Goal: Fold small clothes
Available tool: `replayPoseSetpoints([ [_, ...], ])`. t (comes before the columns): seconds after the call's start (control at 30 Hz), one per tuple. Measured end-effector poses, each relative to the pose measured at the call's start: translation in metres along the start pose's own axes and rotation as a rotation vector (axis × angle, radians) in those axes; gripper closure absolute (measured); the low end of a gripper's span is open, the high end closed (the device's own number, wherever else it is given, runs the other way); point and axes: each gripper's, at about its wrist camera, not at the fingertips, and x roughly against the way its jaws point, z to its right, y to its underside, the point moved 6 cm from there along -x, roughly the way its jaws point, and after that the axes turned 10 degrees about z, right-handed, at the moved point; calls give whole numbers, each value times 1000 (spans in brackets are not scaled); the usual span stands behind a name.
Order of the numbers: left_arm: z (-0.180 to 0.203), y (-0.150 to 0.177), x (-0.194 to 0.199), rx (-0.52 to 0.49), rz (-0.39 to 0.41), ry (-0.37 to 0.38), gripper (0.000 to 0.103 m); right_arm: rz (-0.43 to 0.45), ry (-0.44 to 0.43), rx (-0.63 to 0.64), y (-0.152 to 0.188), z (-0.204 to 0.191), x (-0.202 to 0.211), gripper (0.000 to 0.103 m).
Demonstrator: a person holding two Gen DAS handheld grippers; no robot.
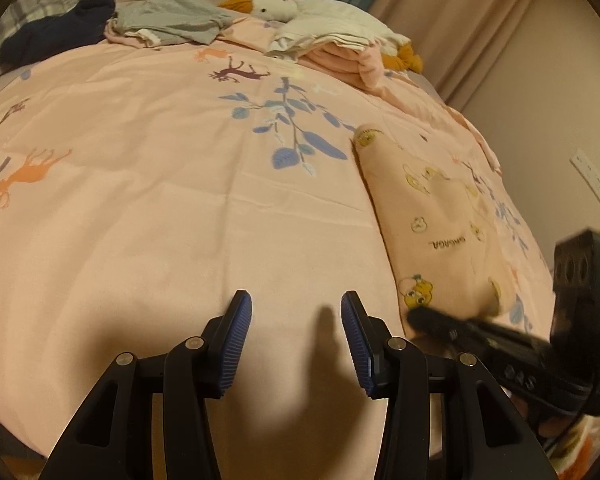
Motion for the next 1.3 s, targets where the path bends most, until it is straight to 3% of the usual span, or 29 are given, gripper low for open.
replayPoseSetpoints([
  [0.2, 8, -3, -5, -5, 13, -6, 57, -76, -67, 62, 23, 0, 17, 98],
  [0.3, 20, -9, -6, -39, 41, 13, 57, -76, -159, -11, 18, 5, 35, 93],
  [0.47, 69, -21, -7, -181, 136, 118, 57, 99, -224, -69, -18, 22, 86, 93],
  [0.57, 97, -12, -26, -227, 75, 228, 57, 221, -183, -125, -38, 47, 102, 93],
  [0.67, 115, 13, -53, -263, -56, 296, 57, 188, -82, -207, -39, 82, 86, 93],
  [0.73, 121, 25, -61, -364, -49, 239, 57, 84, 6, -265, -25, 107, 65, 94],
  [0.77, 124, 30, -62, -432, -39, 216, 57, 37, 55, -267, -18, 113, 58, 103],
  [0.8, 127, 34, -61, -485, -35, 194, 57, 5, 115, -247, -11, 120, 54, 103],
  [0.87, 127, 38, -56, -521, -42, 175, 57, 25, 115, -199, -8, 120, 59, 103],
  [1.0, 114, 39, -50, -455, -70, 214, 57, 43, 138, -153, -1, 119, 68, 103],
  [1.2, 118, 46, -44, -539, -37, 169, 57, 60, 72, -217, -13, 125, 65, 100],
  [1.3, 117, 42, -32, -607, 40, 35, 57, 136, 91, -197, -26, 114, 73, 89],
])
